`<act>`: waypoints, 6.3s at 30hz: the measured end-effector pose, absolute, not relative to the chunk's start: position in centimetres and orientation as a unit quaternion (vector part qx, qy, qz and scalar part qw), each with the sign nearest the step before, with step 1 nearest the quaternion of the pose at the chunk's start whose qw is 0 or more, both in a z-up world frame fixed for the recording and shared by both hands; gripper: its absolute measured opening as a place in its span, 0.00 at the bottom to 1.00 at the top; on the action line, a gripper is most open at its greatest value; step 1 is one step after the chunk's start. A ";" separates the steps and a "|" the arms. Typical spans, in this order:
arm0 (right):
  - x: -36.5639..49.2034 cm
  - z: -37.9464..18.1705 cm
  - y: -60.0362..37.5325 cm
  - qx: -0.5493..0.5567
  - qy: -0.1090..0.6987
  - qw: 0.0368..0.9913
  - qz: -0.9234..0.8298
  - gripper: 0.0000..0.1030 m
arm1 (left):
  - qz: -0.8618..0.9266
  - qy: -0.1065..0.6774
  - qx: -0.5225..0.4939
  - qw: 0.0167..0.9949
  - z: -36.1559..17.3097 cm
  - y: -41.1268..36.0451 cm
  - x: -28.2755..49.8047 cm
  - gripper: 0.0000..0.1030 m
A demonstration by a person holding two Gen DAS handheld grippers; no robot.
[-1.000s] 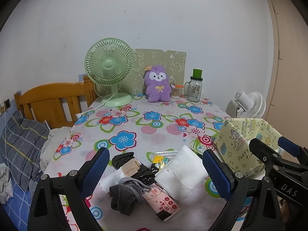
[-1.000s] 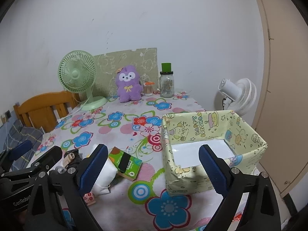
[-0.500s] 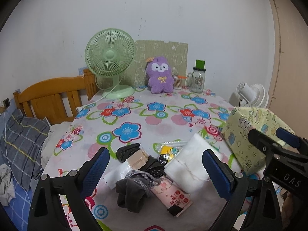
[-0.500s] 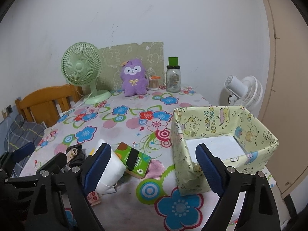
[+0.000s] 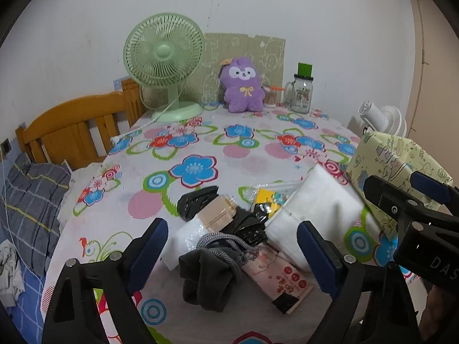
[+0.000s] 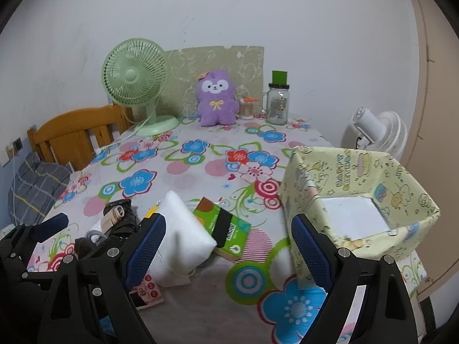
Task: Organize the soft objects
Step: 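Grasp the grey sock with the left gripper while the right gripper grasps the white cloth, then carry the grey sock and white cloth with both grippers over the paper box, then open both grippers to drop the sock and cloth into the box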
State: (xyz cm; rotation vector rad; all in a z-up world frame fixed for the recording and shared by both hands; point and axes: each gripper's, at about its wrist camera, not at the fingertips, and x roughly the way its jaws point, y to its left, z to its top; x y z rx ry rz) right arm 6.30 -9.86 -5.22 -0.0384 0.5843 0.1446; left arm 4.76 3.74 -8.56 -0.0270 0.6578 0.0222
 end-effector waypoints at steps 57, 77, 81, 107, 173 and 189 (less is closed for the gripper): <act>7.4 -6.5 -7.3 -0.022 0.321 0.942 0.096 0.33 | 0.004 0.342 -0.024 0.940 -8.7 4.2 5.6 0.42; 6.2 -2.2 -10.0 -0.020 0.301 0.950 0.085 0.33 | -0.018 0.317 0.004 0.948 -3.9 0.3 5.1 0.42; 6.1 -1.3 -10.5 -0.023 0.295 0.951 0.083 0.33 | -0.022 0.309 0.009 0.951 -3.0 -0.5 5.1 0.42; 7.6 2.7 -16.1 -0.026 0.273 0.960 0.055 0.33 | -0.060 0.272 0.021 0.960 1.5 -5.7 7.0 0.41; 12.1 -1.6 -27.2 0.018 0.315 0.948 -0.029 0.85 | -0.167 0.340 0.067 0.923 -4.2 -18.2 14.0 0.96; 10.3 -0.3 -24.9 0.024 0.297 0.954 -0.029 0.95 | -0.151 0.320 0.057 0.934 -3.0 -15.6 12.1 0.96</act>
